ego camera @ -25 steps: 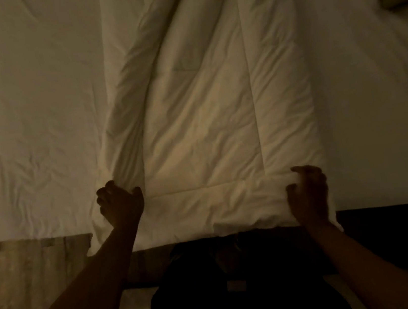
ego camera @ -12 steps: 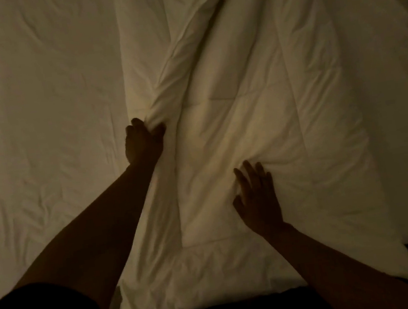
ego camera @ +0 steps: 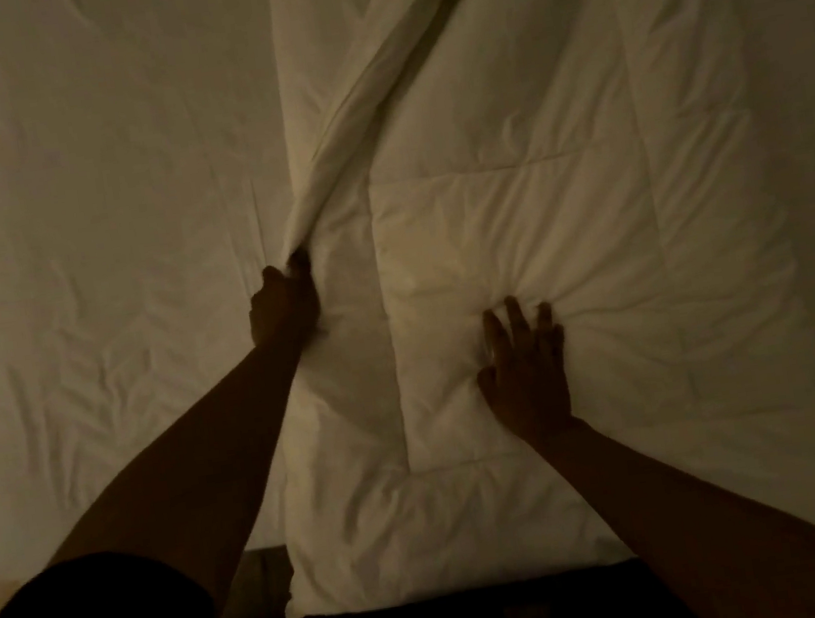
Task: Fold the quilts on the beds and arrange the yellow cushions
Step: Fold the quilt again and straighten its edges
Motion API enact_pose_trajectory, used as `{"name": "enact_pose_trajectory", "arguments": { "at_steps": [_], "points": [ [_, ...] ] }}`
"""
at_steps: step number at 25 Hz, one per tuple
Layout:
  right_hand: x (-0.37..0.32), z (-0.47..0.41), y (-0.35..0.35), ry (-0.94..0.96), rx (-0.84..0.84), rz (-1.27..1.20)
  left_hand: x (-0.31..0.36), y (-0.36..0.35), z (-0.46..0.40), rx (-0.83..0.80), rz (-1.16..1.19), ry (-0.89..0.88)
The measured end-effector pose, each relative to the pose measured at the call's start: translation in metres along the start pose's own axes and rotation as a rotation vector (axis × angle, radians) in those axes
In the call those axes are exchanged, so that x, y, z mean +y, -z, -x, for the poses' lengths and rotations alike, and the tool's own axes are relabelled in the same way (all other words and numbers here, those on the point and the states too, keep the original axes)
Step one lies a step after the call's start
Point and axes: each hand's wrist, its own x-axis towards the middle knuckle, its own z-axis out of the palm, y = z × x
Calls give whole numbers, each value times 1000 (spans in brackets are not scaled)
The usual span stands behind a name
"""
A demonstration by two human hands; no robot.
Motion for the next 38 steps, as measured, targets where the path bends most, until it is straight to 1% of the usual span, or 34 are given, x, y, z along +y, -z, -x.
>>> {"name": "enact_pose_trajectory", "arguments": {
  "at_steps": [2, 5, 7, 9, 12, 13, 15, 17, 18, 19, 21, 22, 24, 25, 26, 27, 28, 29, 30, 31, 32, 33, 34, 36, 38],
  "points": [
    [-12, 3, 0, -8, -42, -14, -27, -8, 34, -3, 74, 18],
    [-28, 23, 0, 94, -54, -12, -80, -20, 102, -46, 119, 21],
    [-33, 49, -1, 198, -78, -20, -119, -29, 141, -77, 92, 66],
    [-29, 82, -7, 306, -120, 22, -155, -37, 175, -71, 28, 102],
    [-11, 134, -20, 416, -195, 73, -190, -42, 217, -49, -201, 27],
    [-4, 148, -23, 442, -224, 82, -198, -43, 227, -30, -209, 30],
    [10, 173, -25, 480, -282, 90, -216, -49, 245, 6, -159, 105],
    [24, 196, -24, 512, -312, 102, -234, -58, 268, -11, -109, 158],
    [30, 203, -23, 525, -300, 114, -245, -64, 281, -37, -90, 159],
    [33, 208, -20, 534, -283, 106, -252, -69, 294, -56, -28, 203],
    [31, 216, -11, 584, -254, 83, -264, -77, 321, -98, 132, 358],
    [30, 219, -6, 660, -212, 119, -267, -80, 332, -149, 159, 395],
    [18, 228, 6, 857, -134, 248, -277, -83, 353, -290, 139, 374],
    [9, 231, 12, 912, -152, 280, -283, -83, 359, -351, 122, 332],
    [-2, 234, 18, 920, -207, 263, -291, -83, 363, -399, 114, 289],
    [-13, 238, 20, 898, -312, 238, -300, -81, 365, -421, 122, 258],
    [-23, 240, 14, 900, -366, 244, -310, -76, 366, -419, 136, 241],
    [-34, 243, 7, 868, -465, 275, -321, -69, 366, -404, 168, 248],
    [-44, 244, 1, 831, -558, 318, -331, -61, 365, -385, 219, 261],
    [-53, 242, -6, 745, -689, 326, -344, -54, 364, -375, 264, 280],
    [-68, 244, -12, 663, -768, 269, -361, -45, 362, -371, 292, 291],
    [-88, 247, -17, 557, -817, 257, -380, -35, 360, -370, 299, 293],
    [-111, 253, -18, 500, -838, 217, -400, -23, 358, -361, 314, 290],
    [-163, 266, -19, 454, -901, 181, -441, 1, 353, -338, 355, 327],
    [-214, 274, -18, 417, -903, 148, -477, 22, 350, -313, 397, 352]
  ]
}}
